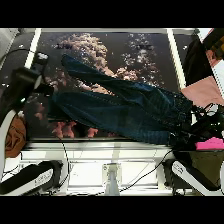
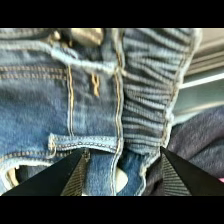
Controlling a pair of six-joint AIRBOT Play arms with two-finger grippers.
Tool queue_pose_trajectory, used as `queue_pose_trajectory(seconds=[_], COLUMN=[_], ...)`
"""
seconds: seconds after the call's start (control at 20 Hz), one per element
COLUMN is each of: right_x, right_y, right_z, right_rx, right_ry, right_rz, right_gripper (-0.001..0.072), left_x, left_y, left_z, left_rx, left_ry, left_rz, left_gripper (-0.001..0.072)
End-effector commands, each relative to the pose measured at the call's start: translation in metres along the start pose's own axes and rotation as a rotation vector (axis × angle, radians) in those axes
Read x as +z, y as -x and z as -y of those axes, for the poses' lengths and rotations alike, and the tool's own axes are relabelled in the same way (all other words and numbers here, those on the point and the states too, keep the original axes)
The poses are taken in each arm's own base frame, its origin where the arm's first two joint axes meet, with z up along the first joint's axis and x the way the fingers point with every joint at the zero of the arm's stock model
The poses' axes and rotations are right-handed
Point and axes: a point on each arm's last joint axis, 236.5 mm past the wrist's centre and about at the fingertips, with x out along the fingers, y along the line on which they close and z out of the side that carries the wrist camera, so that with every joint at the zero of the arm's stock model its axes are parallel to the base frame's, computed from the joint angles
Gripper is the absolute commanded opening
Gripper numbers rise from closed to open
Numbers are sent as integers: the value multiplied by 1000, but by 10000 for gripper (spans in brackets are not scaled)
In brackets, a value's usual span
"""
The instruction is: Fold the clothes and pants, and hang the long-sleeved shirts on hangers.
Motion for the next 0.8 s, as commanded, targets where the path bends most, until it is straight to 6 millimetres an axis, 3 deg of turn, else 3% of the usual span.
queue_pose_trajectory(seconds=[0.0,0.15,0.3,0.4,0.55,0.7,0.75], right_x=[14,14,14,14,14,15,15], right_y=[0,0,0,0,0,1,1], right_z=[2,1,1,1,1,1,1], right_rx=[-7,-6,-4,-5,-4,-4,-4], right_ry=[1,1,0,0,0,1,1], right_rz=[60,61,61,61,61,63,63], right_gripper=[477,477,478,478,477,476,477], left_x=[-42,-108,-139,-155,-159,-143,-141], left_y=[8,-7,-15,-23,-32,-34,-38], left_z=[19,60,103,117,125,122,119], left_rx=[-137,-243,-383,-413,-429,-443,-430], left_ry=[180,302,559,680,855,931,929], left_rz=[39,-24,-44,-86,-113,-55,-45], left_gripper=[698,696,695,695,695,688,647])
